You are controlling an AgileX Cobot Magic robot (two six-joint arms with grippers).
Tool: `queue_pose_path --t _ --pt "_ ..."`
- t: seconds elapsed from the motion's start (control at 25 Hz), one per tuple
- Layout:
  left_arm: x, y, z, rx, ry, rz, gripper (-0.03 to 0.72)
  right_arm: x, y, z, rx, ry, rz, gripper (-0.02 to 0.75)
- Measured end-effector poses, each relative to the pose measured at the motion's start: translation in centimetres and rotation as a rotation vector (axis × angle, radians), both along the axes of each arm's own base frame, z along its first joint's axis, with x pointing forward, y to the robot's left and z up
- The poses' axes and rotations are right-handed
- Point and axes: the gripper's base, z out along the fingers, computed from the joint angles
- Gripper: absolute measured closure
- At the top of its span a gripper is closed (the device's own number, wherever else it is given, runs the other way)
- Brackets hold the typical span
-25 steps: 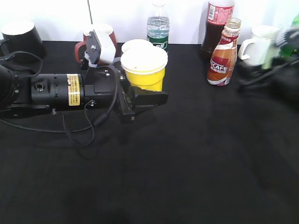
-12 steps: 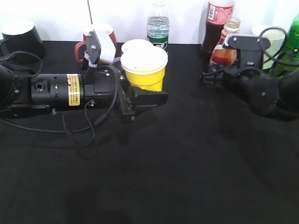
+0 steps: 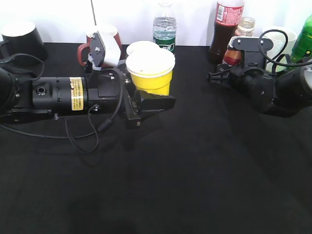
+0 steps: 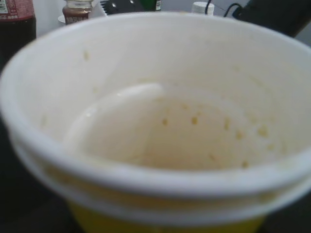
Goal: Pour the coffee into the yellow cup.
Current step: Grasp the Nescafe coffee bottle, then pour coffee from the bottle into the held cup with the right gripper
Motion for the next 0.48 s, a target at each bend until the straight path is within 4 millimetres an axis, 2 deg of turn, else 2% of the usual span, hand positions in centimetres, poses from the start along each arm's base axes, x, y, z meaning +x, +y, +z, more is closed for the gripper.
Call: queue_pose_path --t 0.28,0.4,0.48 --pt "-0.1 0.0 0.1 -0.006 -0.004 -0.015 0.246 -0.3 -0.2 0.8 -0.043 -0.050 0.006 0.203" --pt "-0.5 -0.1 -0.3 0.042 -0.022 -0.066 0.246 -3.6 -1.1 4.7 -0.065 -0.096 0.036 0.203" --pt "-0.6 -0.1 -0.3 0.046 -0.025 -0.072 0.246 -7.1 -1.6 5.7 -0.084 -0.085 0.077 0.203"
